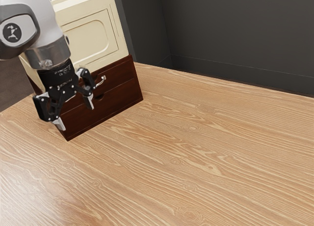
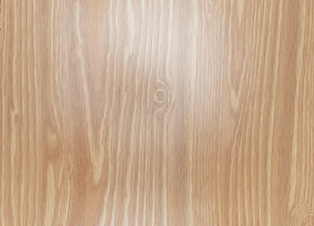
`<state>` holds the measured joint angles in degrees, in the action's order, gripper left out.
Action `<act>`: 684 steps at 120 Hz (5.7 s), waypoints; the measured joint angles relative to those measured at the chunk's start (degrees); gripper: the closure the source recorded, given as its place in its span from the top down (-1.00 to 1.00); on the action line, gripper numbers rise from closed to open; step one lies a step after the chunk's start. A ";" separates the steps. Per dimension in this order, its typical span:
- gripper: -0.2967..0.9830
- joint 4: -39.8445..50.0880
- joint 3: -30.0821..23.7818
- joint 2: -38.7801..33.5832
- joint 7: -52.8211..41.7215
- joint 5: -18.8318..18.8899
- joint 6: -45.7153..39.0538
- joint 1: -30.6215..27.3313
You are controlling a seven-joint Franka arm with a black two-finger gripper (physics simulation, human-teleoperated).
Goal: Pull the drawer handle with one arm to open the drawer
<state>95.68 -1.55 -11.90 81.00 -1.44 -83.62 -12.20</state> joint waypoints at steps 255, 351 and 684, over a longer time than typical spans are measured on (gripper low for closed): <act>0.54 -8.35 -0.71 17.01 -85.84 16.67 -21.80 -5.81; 0.54 -17.97 -3.15 28.99 -101.79 16.24 -27.28 -10.54; -0.15 -12.65 -2.73 29.67 -107.75 12.20 -39.82 -11.05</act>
<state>83.03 -4.29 17.78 -26.76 10.77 -123.44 -23.25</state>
